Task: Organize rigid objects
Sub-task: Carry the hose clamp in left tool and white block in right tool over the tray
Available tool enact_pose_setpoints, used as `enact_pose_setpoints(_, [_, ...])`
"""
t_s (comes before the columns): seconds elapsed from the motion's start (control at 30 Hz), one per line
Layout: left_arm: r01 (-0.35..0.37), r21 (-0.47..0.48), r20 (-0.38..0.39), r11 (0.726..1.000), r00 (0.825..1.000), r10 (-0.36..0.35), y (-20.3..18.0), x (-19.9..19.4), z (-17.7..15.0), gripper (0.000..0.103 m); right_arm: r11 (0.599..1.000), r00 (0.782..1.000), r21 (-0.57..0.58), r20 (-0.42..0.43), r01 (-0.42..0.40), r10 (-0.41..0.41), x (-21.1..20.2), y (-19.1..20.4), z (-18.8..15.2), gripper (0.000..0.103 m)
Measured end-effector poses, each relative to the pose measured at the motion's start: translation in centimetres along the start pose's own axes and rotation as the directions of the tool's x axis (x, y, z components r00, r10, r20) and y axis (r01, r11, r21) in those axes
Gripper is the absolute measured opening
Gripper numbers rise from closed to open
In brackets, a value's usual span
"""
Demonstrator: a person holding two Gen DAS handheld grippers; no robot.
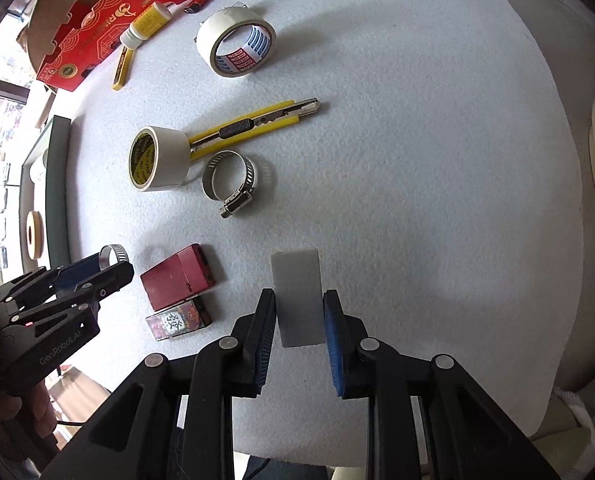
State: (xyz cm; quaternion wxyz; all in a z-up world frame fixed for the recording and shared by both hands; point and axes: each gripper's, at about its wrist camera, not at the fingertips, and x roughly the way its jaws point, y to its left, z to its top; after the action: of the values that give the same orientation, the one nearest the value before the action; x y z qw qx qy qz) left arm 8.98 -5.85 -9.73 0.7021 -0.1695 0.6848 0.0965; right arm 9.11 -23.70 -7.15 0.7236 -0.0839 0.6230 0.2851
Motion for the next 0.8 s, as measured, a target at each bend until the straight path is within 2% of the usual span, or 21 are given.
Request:
enact_pose_setpoints(0.2, [0.028, 0.008, 0.029, 1.0, 0.999, -0.028, 1.8, -3.8, -2.6, 0.04, 0.999, 0.999, 0.029, -0.006, -0.035, 0.035, -1.9, -1.3, -2.6, 0.025])
enact_pose_setpoints(0.23, [0.029, 0.006, 0.029, 1.0, 0.999, -0.03, 1.6, -4.6, -3.1, 0.041, 0.999, 0.999, 0.034, -0.01, -0.043, 0.043, -0.8, -1.2, -2.8, 0.025])
enact_pose_setpoints(0.37, [0.013, 0.001, 0.048, 1.0, 0.999, -0.013, 2.9, -6.3, -4.1, 0.041, 0.998, 0.998, 0.024, -0.016, -0.054, 0.054, -0.7, -1.0, -3.2, 0.025])
enact_pose_setpoints(0.5, [-0.005, -0.046, 0.081, 0.999, 0.997, 0.009, 5.9, -8.2, -4.7, 0.041, 0.998, 0.998, -0.008, -0.015, -0.065, 0.065, 0.3, 1.7, -2.2, 0.025])
enact_pose_setpoints(0.53, [-0.01, -0.063, 0.091, 0.998, 0.996, 0.016, 7.4, -10.1, -4.8, 0.041, 0.998, 0.998, -0.02, -0.012, -0.067, 0.067, 0.6, 2.6, -1.8, 0.025])
enact_pose_setpoints(0.63, [-0.019, -0.118, 0.113, 0.993, 0.993, 0.032, 10.6, -12.6, -6.0, 0.041, 0.996, 0.997, -0.054, 0.004, -0.073, 0.073, 0.2, 4.7, -1.3, 0.025])
enact_pose_setpoints(0.8, [-0.018, -0.185, 0.131, 0.983, 0.99, 0.043, 15.9, -13.2, -6.9, 0.041, 0.993, 0.997, -0.091, 0.034, -0.071, 0.074, 0.2, 9.3, -0.3, 0.025])
